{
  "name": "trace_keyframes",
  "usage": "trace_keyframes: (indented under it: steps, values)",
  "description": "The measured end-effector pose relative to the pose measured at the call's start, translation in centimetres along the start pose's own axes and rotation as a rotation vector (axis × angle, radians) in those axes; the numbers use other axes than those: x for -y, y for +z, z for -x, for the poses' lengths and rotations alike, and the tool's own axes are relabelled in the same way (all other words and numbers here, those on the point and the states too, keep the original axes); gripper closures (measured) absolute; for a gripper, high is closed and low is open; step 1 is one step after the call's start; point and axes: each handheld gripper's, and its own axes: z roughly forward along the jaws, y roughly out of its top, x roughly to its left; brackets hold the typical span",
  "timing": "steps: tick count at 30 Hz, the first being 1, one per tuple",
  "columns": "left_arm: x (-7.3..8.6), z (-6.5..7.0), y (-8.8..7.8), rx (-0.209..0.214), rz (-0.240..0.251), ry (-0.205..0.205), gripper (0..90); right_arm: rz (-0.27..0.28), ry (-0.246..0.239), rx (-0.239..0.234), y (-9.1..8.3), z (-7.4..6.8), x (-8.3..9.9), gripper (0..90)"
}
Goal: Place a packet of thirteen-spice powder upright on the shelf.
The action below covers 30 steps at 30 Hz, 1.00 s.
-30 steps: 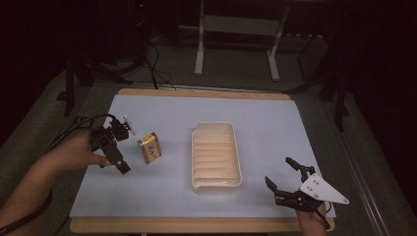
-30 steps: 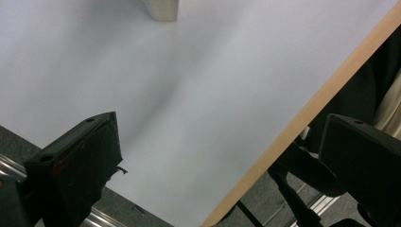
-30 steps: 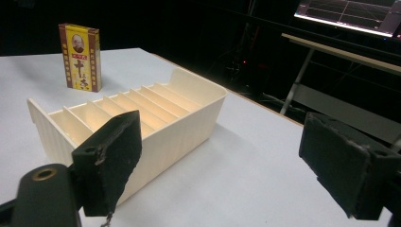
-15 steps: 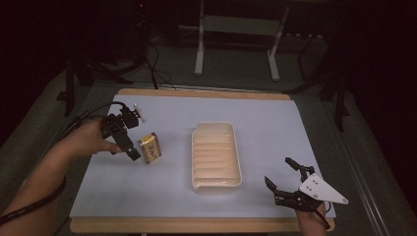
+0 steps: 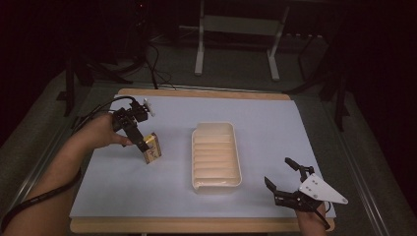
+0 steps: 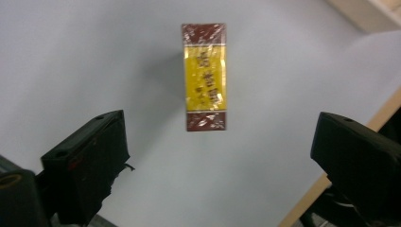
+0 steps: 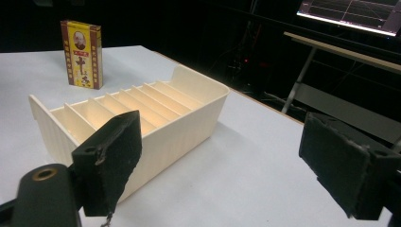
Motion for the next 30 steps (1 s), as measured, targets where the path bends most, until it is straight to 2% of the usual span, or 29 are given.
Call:
trace_keyframes:
  steps: [2,3,5,7,12,19,24,30]
  values:
    - [-0.1,-0.3,0.3,-0.013,-0.005,-0.001,8.8,-0.002,-0.001,-0.001,0.0,0.0,0.0,14.0]
    - [-0.2,-0.3,0.4,-0.017,-0.002,-0.006,17.0,-0.002,-0.002,-0.001,0.0,0.0,0.0,14.0]
    - [-0.3,-0.5,0.6,-0.019,-0.002,0.004,19.9,-0.005,-0.001,-0.002,0.0,0.0,0.0,14.0]
    - [-0.4,-0.7,0.8,-0.022,0.005,0.014,27.3,-0.005,-0.001,-0.003,0.0,0.0,0.0,14.0]
    - [-0.8,-0.9,1.1,-0.003,0.012,0.032,42.6,-0.008,0.003,-0.007,0.1,0.0,0.1,14.0]
    - [-1.5,-0.8,1.9,0.011,0.007,0.057,46.3,-0.010,0.001,-0.012,0.1,0.0,0.1,14.0]
    - [-1.8,-1.0,2.4,0.013,0.007,0.058,46.8,-0.012,0.000,-0.015,0.2,0.0,0.1,14.0]
    - [-2.2,-1.0,3.3,0.023,-0.027,0.081,53.3,-0.018,-0.002,-0.017,0.2,0.0,0.2,14.1]
